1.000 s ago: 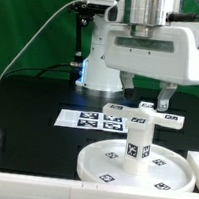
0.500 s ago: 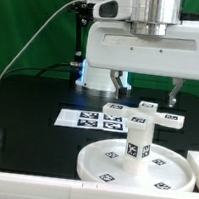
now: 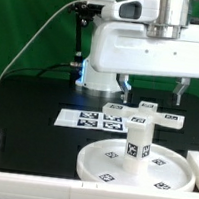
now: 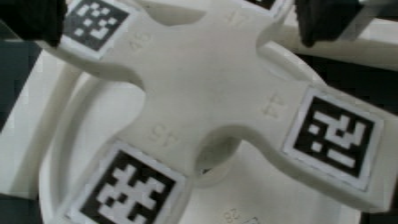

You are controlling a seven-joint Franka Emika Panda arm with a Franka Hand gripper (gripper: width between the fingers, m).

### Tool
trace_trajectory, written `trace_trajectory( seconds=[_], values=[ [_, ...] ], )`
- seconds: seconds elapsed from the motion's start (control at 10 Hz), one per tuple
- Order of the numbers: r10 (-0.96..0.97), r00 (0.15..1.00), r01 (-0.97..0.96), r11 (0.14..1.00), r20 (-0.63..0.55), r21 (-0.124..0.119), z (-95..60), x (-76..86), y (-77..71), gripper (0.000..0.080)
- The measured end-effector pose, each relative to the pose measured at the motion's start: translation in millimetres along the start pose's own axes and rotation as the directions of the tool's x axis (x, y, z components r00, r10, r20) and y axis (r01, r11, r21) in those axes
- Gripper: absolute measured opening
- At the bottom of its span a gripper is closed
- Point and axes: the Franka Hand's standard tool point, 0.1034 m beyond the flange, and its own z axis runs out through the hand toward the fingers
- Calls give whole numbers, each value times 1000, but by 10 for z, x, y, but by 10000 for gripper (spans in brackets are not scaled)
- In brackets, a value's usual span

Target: Assemble round table

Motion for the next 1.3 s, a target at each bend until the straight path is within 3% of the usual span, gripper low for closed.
trace_trajectory(
  seconds=[0.3,0.6,1.0,1.2,1.3],
  values=[
    [-135,991,135,991,5,-14,64,-66,32,649],
    [-126,992,127,992,25,-14,167,-117,11,649],
    [-102,995,102,994,12,-25,195,-90,11,649],
    [-101,995,101,995,12,-26,193,-89,22,428],
    [-100,995,100,995,12,-27,193,-90,27,428]
  ],
)
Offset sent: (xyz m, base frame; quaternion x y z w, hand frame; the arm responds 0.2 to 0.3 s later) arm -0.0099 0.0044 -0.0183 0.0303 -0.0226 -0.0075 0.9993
